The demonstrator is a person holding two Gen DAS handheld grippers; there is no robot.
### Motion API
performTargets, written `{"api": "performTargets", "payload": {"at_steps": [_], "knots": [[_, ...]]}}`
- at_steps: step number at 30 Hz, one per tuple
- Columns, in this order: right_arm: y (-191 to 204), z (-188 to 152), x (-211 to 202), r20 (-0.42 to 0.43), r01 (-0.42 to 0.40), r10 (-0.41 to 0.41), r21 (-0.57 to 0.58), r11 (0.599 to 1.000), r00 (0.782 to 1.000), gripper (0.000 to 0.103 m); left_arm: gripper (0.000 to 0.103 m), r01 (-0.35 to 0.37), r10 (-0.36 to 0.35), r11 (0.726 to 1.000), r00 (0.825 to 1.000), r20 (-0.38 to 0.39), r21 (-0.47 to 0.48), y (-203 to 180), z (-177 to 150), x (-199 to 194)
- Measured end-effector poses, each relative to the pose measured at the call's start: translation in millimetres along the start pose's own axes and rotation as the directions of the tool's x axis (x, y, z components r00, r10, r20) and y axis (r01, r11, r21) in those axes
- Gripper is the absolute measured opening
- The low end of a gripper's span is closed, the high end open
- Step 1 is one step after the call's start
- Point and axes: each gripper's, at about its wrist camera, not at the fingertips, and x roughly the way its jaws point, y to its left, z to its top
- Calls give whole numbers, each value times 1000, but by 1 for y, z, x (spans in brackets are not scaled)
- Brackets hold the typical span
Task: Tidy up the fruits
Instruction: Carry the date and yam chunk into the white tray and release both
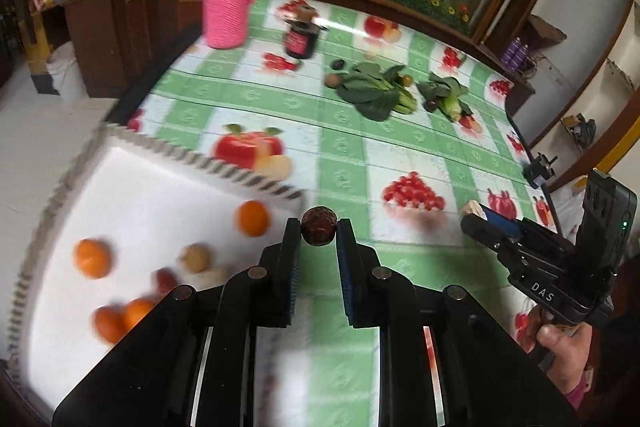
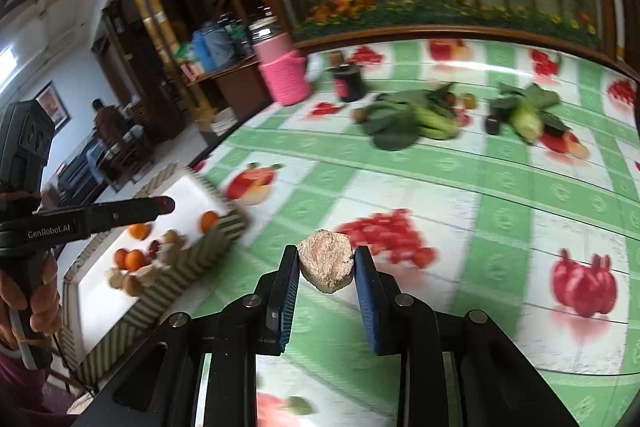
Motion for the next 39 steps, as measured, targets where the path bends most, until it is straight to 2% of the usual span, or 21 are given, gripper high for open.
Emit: {"api": "performTargets", "payload": {"at_steps": [11,15,20,24,35,37,39], "knots": [[91,-6,26,-39,-108,104,-111,988,994,27,17,-104,105,994,993,58,-16,69,-49,-55],[120,-7,42,-73,-132,122,-154,979,990,27,17,-135,136,991,988,68,-16,86,-62,-62],[146,-8,64,-118,-150,129,-190,970,985,27,17,-140,143,989,989,50,-53,109,-73,-59],[156,-6,84,-151,-143,112,-214,966,982,27,17,-163,166,983,986,31,-78,123,-78,-54],[150,9,128,-194,-43,-10,-264,964,981,27,17,-236,234,967,972,-33,-95,139,-82,-33],[148,9,131,-207,-73,22,-243,967,978,27,20,-257,255,963,966,-35,-84,139,-82,-31],[150,8,131,-210,-79,27,-243,967,977,27,35,-273,270,959,962,-39,-81,139,-83,-29]]}}
